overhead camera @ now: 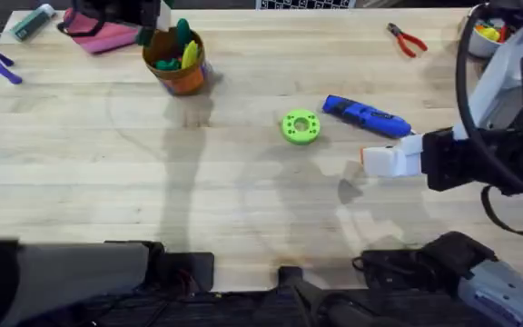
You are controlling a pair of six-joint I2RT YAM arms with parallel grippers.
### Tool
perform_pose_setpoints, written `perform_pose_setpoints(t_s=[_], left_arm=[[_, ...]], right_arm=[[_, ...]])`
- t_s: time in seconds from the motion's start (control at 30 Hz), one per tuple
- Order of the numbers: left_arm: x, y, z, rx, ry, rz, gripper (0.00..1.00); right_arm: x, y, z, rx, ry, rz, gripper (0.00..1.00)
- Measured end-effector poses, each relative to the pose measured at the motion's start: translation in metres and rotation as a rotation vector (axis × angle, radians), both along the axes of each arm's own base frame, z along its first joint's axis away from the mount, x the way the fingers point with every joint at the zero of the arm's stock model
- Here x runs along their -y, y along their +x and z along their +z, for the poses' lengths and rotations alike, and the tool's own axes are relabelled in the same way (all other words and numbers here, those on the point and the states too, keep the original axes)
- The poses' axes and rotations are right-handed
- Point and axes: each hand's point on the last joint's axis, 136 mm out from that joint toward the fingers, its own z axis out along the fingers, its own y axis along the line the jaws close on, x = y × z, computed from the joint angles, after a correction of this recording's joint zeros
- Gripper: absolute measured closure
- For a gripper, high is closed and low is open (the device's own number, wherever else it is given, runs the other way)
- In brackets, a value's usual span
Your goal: Pick up the gripper from the table and insert it into the empty holder that is missing its gripper. Then pick up a screw, insert it into the mounting hole, and use the screwdriver to tighten it. Finally, clean up the table by picking up the vegetable and placing it into the bucket.
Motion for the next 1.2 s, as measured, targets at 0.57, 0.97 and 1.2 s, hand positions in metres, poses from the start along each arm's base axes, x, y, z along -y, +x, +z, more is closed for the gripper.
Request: perform_pose_setpoints(t_s=[0.57, 0.97, 1.2], left_arm=[[-0.017, 0.049, -0.074, -0.089, 0.006, 0.034, 0.148], [-0.014, -0.010, 0.010, 0.011, -0.013, 0.053, 0.013], [0.020, -0.059, 0.011, 0.008, -0.043, -0.007, 0.013]], right_arm=[[0.000, 0.000, 0.000, 0.000, 0.000, 0.000, 0.010], [0.000, 0.000, 0.000, 0.000, 0.000, 0.000, 0.009], [0.000, 0.000, 0.000, 0.000, 0.000, 0.000, 0.010]])
